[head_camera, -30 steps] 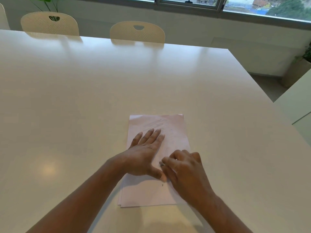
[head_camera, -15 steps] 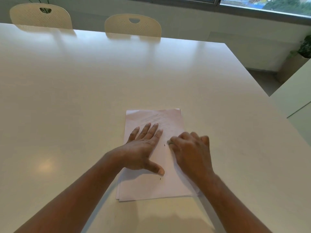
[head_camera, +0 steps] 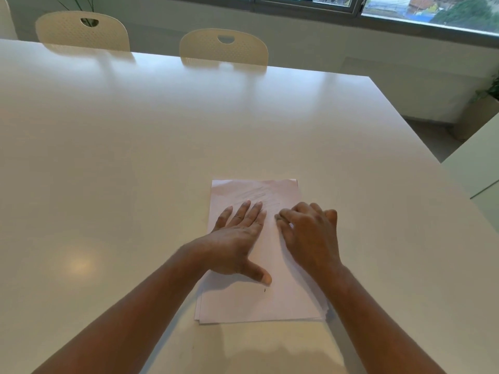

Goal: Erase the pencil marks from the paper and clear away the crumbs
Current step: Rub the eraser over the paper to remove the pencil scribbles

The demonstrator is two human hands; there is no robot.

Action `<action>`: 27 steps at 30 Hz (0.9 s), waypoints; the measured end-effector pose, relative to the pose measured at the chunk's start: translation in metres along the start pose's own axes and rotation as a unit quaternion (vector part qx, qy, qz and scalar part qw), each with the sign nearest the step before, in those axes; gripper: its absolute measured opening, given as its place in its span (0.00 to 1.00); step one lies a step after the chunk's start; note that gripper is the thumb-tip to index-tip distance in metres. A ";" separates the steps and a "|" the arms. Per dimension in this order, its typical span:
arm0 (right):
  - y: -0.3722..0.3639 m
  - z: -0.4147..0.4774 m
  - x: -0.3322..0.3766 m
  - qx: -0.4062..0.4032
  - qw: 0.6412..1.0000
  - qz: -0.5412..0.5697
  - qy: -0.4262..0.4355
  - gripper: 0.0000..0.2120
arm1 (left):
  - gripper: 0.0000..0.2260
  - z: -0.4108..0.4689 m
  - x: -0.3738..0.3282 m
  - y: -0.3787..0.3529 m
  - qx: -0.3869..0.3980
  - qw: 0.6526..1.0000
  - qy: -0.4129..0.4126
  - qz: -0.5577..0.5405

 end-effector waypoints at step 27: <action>-0.007 -0.001 0.018 -0.017 0.999 0.002 0.049 0.09 | 0.66 0.000 0.003 0.000 -0.014 1.000 0.006 0.012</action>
Point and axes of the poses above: each hand's wrist, its own z-axis towards the middle knuckle, its own y-axis out of the back of the hand, x = y × z, the point moved 10 cm from there along z, towards the middle knuckle, and after that the axes turned 1 degree about -x, right-handed, at the moved point
